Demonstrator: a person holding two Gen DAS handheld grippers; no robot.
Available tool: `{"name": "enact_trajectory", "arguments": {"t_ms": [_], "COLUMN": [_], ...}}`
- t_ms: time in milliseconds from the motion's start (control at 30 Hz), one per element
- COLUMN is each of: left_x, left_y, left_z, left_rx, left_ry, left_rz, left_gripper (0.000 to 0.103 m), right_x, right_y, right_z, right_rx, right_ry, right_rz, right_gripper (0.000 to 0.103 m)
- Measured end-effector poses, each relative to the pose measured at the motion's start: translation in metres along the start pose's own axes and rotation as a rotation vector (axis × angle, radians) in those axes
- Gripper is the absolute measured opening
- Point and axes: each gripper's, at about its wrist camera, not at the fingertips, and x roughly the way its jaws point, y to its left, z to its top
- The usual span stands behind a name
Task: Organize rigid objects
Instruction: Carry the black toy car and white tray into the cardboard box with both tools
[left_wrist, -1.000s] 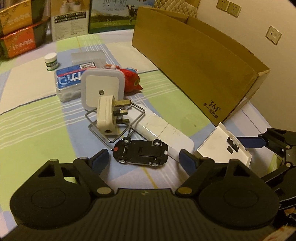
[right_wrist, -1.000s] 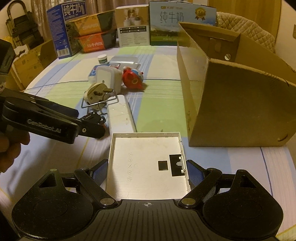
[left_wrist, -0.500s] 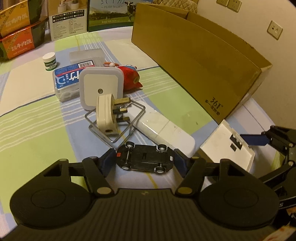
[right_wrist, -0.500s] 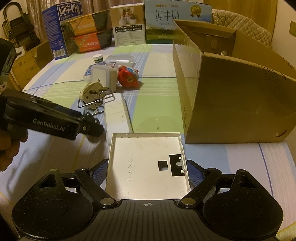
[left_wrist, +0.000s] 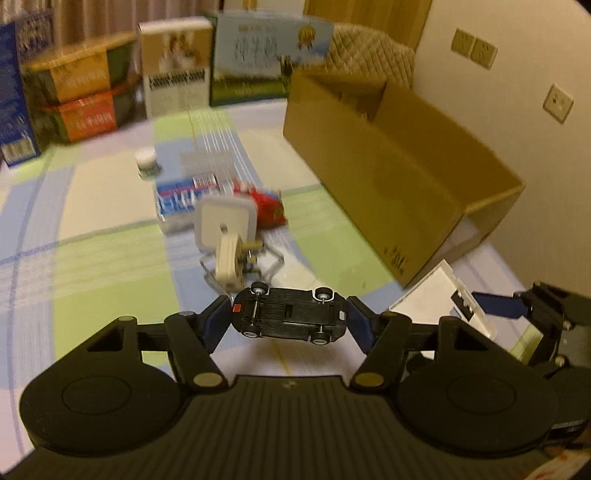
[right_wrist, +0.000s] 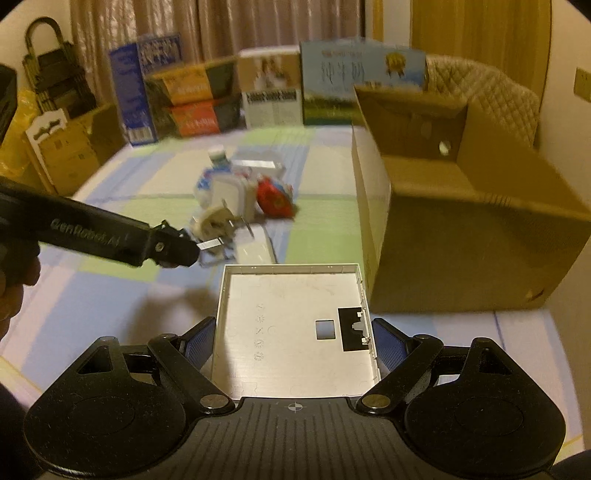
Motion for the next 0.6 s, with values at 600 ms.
{"name": "enact_trajectory", "arguments": {"t_ms": [600], "left_x": [0.008], "left_y": [-0.119], "left_z": [0.118], "left_rx": [0.182], "left_ry": [-0.128], "left_rz": [-0.067], "left_gripper": [0.063], "right_x": [-0.038], "right_y": [-0.145], "right_z": [0.093], "right_rx": [0.089], "right_ry": [-0.162], "right_rz": [-0.175], "right_gripper": [0.085]}}
